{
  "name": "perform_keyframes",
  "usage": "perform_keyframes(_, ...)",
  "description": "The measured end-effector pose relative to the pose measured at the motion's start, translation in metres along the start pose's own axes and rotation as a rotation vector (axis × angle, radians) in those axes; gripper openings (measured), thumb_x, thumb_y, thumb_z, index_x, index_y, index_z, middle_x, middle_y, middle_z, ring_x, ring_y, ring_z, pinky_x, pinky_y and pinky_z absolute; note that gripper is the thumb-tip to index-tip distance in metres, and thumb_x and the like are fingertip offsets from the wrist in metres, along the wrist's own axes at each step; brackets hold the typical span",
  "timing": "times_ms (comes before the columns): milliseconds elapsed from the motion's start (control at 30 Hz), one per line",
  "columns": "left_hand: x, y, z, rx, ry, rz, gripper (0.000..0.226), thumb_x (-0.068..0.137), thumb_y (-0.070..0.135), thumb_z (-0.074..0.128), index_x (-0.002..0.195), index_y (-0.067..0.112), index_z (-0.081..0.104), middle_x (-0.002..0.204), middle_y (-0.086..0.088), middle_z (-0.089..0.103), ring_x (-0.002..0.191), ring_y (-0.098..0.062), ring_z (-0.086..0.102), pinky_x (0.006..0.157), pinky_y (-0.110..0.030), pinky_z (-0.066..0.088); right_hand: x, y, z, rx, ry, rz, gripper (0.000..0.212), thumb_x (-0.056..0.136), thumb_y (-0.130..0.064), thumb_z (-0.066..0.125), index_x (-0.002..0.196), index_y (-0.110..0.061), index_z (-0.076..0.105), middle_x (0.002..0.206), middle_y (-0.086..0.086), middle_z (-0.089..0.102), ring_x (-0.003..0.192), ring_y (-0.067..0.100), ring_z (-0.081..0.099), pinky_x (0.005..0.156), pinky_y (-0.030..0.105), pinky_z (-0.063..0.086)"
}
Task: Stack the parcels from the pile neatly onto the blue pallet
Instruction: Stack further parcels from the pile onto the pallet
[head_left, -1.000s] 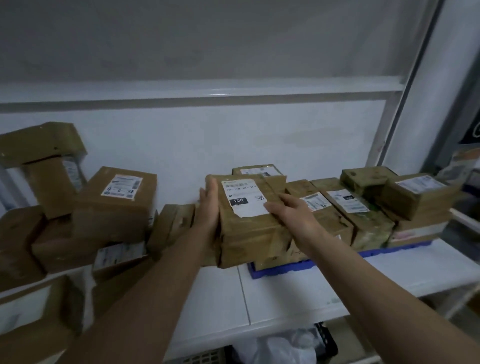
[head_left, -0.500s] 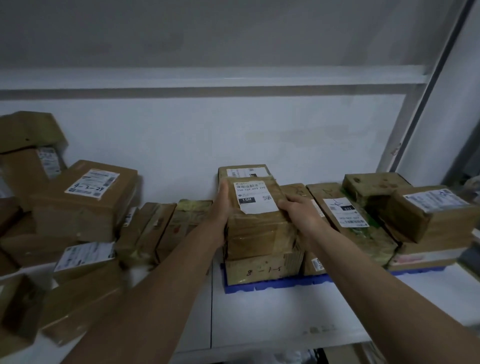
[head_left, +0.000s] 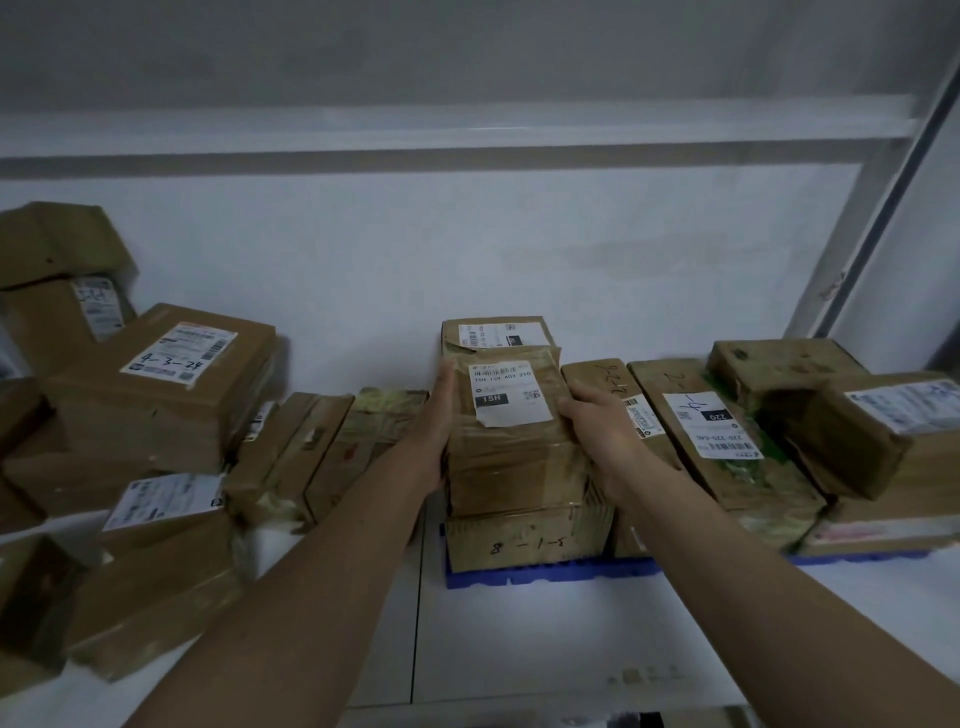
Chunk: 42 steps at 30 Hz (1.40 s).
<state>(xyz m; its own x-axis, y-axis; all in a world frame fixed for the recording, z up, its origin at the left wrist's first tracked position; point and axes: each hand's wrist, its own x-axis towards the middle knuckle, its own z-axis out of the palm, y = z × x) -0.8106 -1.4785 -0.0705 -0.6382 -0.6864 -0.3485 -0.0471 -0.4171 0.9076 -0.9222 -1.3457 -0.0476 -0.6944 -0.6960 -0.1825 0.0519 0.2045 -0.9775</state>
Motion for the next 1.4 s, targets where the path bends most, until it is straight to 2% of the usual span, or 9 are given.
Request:
perform_keyframes(300, 0.0, -0.001, -0.004, 0.047, 0.021, 0.028, 0.069, 0.089, 0.072, 0.028, 0.119, 0.024, 0.067, 0.112, -0.009, 0.071, 0.106, -0.029, 0.065, 0.099, -0.047, 0.047, 0.002, 0.002, 0.002, -0.007, 0.003, -0.07, 0.027, 0.093, -0.018, 0.051, 0.116, -0.015, 0.064, 0.098, 0.003, 0.072, 0.087, 0.019, 0.07, 0.074, 0.033, 0.057)
perform_keyframes(467, -0.002, 0.0, -0.007, 0.077, 0.015, 0.062, 0.068, 0.091, 0.071, 0.024, 0.118, 0.025, 0.067, 0.111, -0.007, 0.071, 0.105, -0.028, 0.066, 0.101, -0.047, 0.046, 0.004, 0.002, 0.005, -0.099, 0.039, -0.116, 0.035, 0.095, -0.023, 0.05, 0.129, -0.016, 0.054, 0.119, 0.004, 0.063, 0.1, 0.019, 0.063, 0.089, 0.039, 0.053)
perform_keyframes(567, -0.006, 0.001, -0.008, 0.114, 0.024, 0.071, 0.067, 0.09, 0.071, 0.024, 0.116, 0.027, 0.067, 0.117, -0.007, 0.069, 0.11, -0.028, 0.063, 0.103, -0.046, 0.043, 0.004, 0.001, 0.007, -0.182, 0.092, -0.171, 0.042, 0.095, -0.024, 0.052, 0.136, -0.016, 0.047, 0.126, 0.001, 0.058, 0.101, 0.014, 0.058, 0.083, 0.032, 0.052)
perform_keyframes(700, -0.02, 0.005, -0.01, 0.241, 0.184, 0.191, 0.05, 0.096, 0.06, 0.029, 0.079, 0.028, 0.064, 0.091, 0.001, 0.067, 0.095, -0.023, 0.062, 0.088, -0.036, 0.047, 0.0, -0.006, 0.009, -0.509, 0.157, -0.378, 0.043, 0.094, -0.017, 0.051, 0.136, -0.011, 0.045, 0.128, 0.002, 0.054, 0.11, 0.016, 0.053, 0.091, 0.025, 0.046)
perform_keyframes(767, -0.023, 0.009, -0.017, 0.495, 0.38, 0.414, 0.033, 0.099, 0.043, 0.038, 0.082, 0.023, 0.058, 0.087, 0.005, 0.061, 0.083, -0.012, 0.057, 0.068, -0.026, 0.043, -0.004, -0.011, 0.013, -0.725, 0.201, -0.561, 0.039, 0.094, -0.013, 0.05, 0.133, -0.009, 0.049, 0.131, 0.009, 0.053, 0.121, 0.024, 0.045, 0.101, 0.032, 0.037)
perform_keyframes(867, -0.03, 0.017, -0.034, 0.765, 0.502, 0.627, 0.018, 0.097, 0.026, 0.047, 0.088, 0.021, 0.061, 0.082, 0.008, 0.059, 0.068, 0.002, 0.048, 0.055, -0.017, 0.034, -0.016, -0.027, 0.031, -0.894, 0.199, -0.762, 0.03, 0.093, -0.007, 0.046, 0.119, -0.009, 0.059, 0.116, 0.01, 0.06, 0.109, 0.024, 0.05, 0.088, 0.031, 0.04)
perform_keyframes(967, -0.045, 0.019, -0.055, 0.965, 0.544, 0.695, 0.031, 0.1, 0.033, 0.041, 0.075, 0.02, 0.053, 0.07, 0.007, 0.055, 0.062, -0.007, 0.05, 0.052, -0.025, 0.032, -0.032, -0.042, 0.06, -0.959, 0.114, -0.859, 0.027, 0.092, -0.002, 0.043, 0.107, -0.01, 0.064, 0.107, 0.008, 0.06, 0.097, 0.023, 0.055, 0.072, 0.028, 0.041)
perform_keyframes(1167, -0.093, 0.021, -0.115, 1.237, 0.694, 0.653, 0.042, 0.098, 0.035, 0.04, 0.059, 0.022, 0.045, 0.059, 0.01, 0.044, 0.058, -0.012, 0.044, 0.054, -0.027, 0.028, -0.055, -0.043, 0.142, -1.081, -0.093, -0.944, 0.018, 0.094, -0.005, 0.038, 0.085, -0.007, 0.054, 0.088, 0.007, 0.051, 0.074, 0.02, 0.049, 0.061, 0.031, 0.036)
perform_keyframes(1400, -0.156, 0.015, -0.217, 1.302, 0.85, 0.436, 0.041, 0.097, 0.03, 0.041, 0.057, 0.021, 0.042, 0.059, 0.008, 0.041, 0.063, -0.014, 0.043, 0.06, -0.028, 0.031, -0.086, -0.032, 0.232, -1.037, -0.266, -1.004, 0.021, 0.086, -0.001, 0.048, 0.071, -0.011, 0.058, 0.082, 0.014, 0.062, 0.08, 0.029, 0.062, 0.058, 0.021, 0.032)
